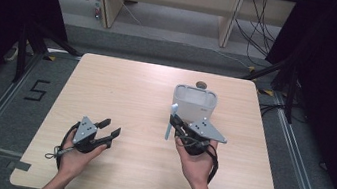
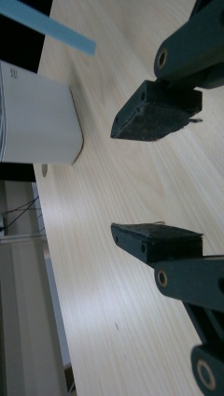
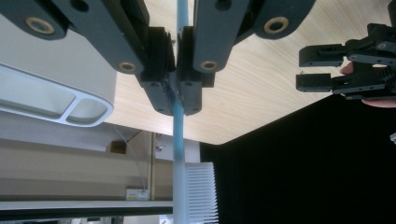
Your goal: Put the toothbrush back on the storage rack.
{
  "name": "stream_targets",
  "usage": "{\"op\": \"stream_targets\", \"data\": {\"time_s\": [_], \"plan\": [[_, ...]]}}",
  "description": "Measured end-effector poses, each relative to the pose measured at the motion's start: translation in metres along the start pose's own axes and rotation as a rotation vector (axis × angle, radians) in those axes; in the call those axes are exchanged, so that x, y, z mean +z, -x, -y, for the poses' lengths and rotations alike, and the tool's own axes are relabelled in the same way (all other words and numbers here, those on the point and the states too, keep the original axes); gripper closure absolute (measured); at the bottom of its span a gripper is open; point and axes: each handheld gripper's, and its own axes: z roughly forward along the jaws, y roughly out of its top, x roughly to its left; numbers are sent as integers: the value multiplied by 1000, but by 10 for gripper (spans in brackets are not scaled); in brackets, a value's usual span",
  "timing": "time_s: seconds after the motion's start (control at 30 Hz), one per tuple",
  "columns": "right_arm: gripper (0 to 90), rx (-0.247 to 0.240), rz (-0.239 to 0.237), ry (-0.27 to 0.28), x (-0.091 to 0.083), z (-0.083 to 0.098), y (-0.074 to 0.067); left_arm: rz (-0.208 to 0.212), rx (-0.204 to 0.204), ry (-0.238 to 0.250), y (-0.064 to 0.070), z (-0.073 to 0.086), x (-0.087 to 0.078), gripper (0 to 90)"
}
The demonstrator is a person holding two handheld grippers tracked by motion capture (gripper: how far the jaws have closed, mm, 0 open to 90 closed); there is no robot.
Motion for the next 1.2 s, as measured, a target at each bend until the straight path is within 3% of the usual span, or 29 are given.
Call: {"op": "stream_targets", "data": {"time_s": [0.17, 0.2, 0.27, 0.6, 0.97, 1.0, 1.07, 1.2], "plan": [[861, 0, 10, 3, -2, -1, 1, -38, -26, 21, -11, 5, -4, 459], [861, -19, 15, 10, -2, -1, 2, -37, -26, 34, -13, 6, -4, 459], [861, 11, 14, 1, -3, -1, 1, -56, -36, 25, -14, 7, -6, 458], [861, -14, 25, 12, -6, -3, 4, -89, -56, 45, -20, 15, -7, 450], [861, -4, 33, 25, -8, -4, 6, -111, -65, 69, -24, 19, -9, 437], [861, 1, 34, 24, -9, -4, 6, -105, -59, 92, -24, 20, -7, 435], [860, -4, 39, 23, -10, -4, 8, -118, -57, 73, -23, 19, -9, 427], [860, -9, 52, 31, -12, -5, 11, -129, -48, 81, -21, 20, -9, 422]]}}
